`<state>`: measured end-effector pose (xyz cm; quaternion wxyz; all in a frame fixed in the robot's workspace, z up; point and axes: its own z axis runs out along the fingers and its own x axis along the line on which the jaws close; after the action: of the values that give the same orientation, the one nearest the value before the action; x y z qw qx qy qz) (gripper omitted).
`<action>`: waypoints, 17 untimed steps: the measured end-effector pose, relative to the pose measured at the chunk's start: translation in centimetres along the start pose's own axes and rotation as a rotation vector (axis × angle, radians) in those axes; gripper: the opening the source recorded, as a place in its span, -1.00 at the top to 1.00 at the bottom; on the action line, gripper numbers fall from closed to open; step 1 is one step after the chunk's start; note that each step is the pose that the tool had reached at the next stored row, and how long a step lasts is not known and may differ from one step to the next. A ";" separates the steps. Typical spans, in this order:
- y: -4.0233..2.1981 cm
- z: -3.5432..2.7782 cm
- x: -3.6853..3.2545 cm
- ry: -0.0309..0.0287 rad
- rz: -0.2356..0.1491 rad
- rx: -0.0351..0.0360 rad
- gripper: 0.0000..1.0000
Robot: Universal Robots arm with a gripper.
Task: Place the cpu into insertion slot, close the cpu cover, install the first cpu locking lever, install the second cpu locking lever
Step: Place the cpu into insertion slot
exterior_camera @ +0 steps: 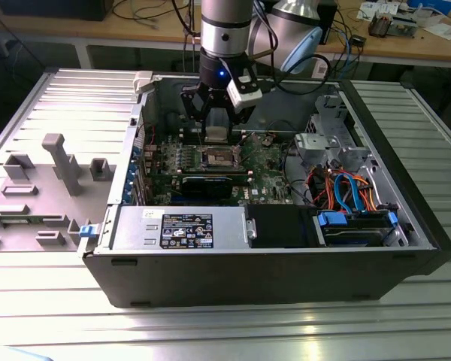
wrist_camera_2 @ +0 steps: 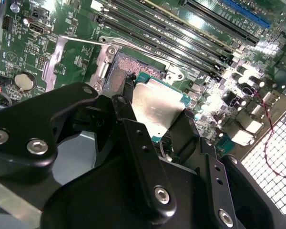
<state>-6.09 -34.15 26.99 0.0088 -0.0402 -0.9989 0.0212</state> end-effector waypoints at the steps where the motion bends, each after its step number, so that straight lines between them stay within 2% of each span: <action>1: 0.00 0.01 0.00 0.0005 0.008 -0.0008 -0.09; 5: 0.01 0.04 -0.01 0.0016 0.030 -0.0055 -0.09; 17: 0.01 0.15 -0.01 0.0036 0.076 -0.0064 -0.09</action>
<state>-6.09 -34.15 26.84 0.0097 -0.0784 -0.9967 0.0182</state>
